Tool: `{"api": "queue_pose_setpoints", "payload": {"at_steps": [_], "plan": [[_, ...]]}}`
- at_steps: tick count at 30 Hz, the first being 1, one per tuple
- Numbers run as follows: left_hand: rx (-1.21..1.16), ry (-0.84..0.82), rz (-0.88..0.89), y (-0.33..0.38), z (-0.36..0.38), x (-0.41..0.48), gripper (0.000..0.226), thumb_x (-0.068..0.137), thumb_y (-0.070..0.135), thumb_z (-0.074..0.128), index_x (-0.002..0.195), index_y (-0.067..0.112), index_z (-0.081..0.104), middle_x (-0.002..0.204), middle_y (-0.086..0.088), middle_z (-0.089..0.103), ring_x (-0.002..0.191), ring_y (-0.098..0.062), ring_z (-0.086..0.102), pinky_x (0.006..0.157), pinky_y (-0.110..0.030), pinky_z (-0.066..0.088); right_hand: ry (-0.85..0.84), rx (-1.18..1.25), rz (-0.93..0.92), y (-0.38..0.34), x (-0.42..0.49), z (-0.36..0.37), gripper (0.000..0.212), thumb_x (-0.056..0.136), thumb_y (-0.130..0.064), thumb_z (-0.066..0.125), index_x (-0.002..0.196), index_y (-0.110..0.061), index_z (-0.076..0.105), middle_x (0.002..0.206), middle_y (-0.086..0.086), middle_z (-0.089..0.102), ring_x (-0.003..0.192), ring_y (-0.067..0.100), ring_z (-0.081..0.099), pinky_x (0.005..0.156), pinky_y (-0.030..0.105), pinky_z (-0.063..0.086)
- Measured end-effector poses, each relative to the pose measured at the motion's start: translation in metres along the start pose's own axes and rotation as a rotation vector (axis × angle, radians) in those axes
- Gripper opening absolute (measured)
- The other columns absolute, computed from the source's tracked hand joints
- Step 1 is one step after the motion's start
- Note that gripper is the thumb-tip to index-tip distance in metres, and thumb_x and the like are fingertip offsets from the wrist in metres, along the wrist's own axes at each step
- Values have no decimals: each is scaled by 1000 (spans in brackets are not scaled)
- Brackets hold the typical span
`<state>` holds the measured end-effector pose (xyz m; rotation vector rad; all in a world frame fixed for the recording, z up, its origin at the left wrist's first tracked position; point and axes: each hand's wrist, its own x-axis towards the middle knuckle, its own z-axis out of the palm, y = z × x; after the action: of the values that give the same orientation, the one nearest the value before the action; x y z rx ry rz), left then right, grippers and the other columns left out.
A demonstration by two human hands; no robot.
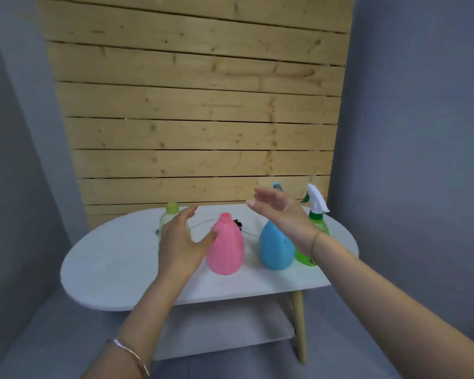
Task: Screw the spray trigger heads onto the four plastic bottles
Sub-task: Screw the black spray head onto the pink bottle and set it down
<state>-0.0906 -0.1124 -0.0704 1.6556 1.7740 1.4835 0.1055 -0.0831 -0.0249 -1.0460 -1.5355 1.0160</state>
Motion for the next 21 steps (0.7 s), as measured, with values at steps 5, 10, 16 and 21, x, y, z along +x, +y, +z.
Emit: {"api": "queue_pose_setpoints", "payload": {"at_steps": [5,10,16,21], "plan": [[-51,2,-66,-27,-4,-9,79,69,42,81,137,19,47,141,1,50,129,-20,45,104,-33,38,-71,-77,89,26,12,30,52,80,-29,74,128,-15,57,129,-4,56,121,11,50,91,18,41],[-169,-69,-85,-41,-1,4,80,65,47,82,134,28,46,131,11,52,114,-4,48,87,-14,33,-4,-135,109,49,37,53,46,87,-24,67,129,-9,57,127,3,59,121,18,53,103,28,41],[-255,-122,-122,-52,0,15,74,69,40,82,133,29,46,128,10,53,108,-7,50,82,-14,35,76,-114,60,57,49,70,23,79,-10,74,102,-9,73,99,9,72,95,17,65,89,25,49],[-310,-305,-136,-48,-1,12,78,69,30,84,134,30,41,126,12,51,107,-6,53,82,-15,42,-45,-38,36,24,45,70,14,78,-20,77,91,-22,76,102,12,75,86,13,62,92,47,52]]}}
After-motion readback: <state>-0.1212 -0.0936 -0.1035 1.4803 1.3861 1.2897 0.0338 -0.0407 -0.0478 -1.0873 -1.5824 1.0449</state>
